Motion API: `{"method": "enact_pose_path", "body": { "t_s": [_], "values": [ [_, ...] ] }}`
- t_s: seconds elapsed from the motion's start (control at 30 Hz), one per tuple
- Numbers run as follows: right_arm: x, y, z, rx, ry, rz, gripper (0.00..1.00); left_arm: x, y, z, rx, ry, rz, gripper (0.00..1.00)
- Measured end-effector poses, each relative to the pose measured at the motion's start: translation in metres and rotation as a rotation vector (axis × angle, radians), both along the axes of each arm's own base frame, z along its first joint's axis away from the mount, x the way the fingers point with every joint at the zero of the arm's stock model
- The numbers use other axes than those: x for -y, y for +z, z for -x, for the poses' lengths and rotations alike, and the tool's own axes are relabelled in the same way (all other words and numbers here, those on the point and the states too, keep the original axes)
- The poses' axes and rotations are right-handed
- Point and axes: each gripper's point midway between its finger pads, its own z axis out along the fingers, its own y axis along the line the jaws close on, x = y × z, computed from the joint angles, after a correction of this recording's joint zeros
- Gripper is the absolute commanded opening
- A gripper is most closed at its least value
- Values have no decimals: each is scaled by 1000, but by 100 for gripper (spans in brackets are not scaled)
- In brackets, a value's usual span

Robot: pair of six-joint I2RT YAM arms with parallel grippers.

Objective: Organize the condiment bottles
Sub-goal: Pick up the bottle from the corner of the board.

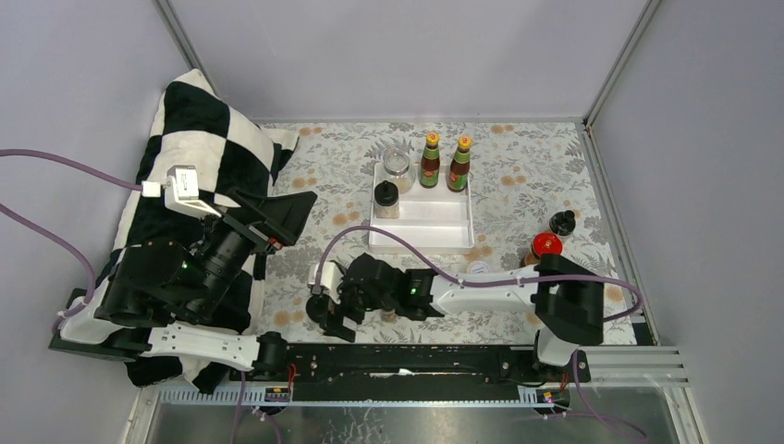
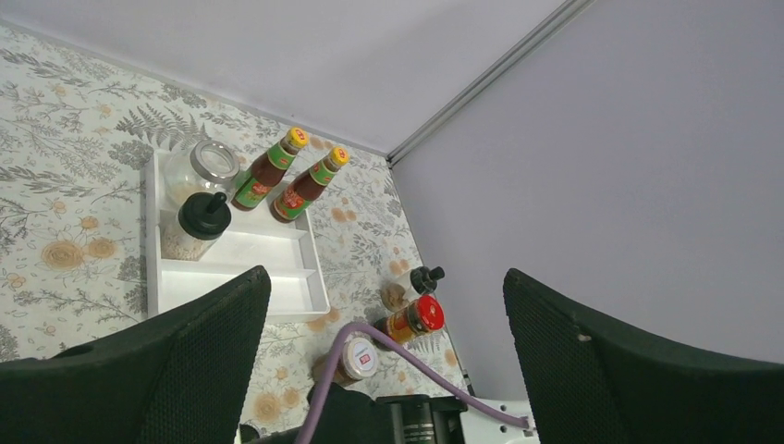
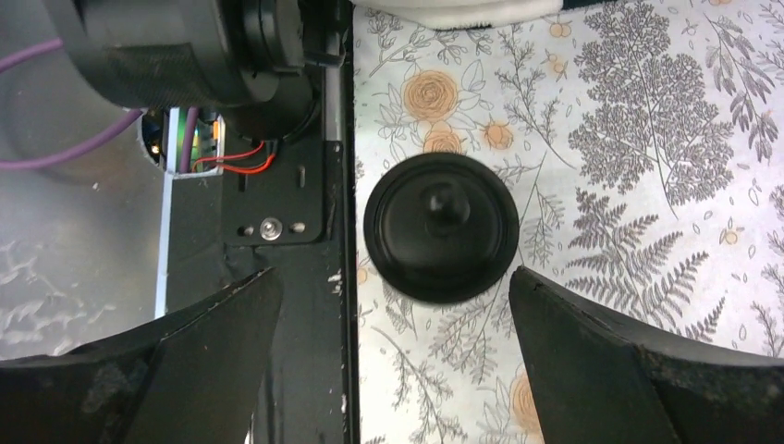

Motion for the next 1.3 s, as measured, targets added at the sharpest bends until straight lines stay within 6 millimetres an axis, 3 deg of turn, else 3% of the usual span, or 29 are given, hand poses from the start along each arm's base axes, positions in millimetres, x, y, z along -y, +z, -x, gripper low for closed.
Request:
{"method": "enact_pose_path", "body": {
  "t_s": [0.27, 0.47, 0.7, 1.0, 1.07, 1.3],
  "values": [
    [-34, -13, -9, 15, 7, -22, 100, 3, -2, 1, 2, -9, -7, 99],
    [-43, -20, -11, 13, 8, -20, 98, 7, -7, 2, 2, -19, -20, 99],
    [-44, -27, -13, 10, -5, -12, 74, 7, -8, 2, 2, -20, -21, 99],
    [-52, -33, -22, 19, -44, -3, 58, 4, -9, 2, 2, -24, -11, 99],
    [-54, -33, -24, 22, -52, -3, 50, 4, -9, 2, 2, -26, -11, 99],
    [-55, -33, -30, 28, -91, -2, 49, 4, -9, 3, 2, -27, -10, 99]
  ]
}}
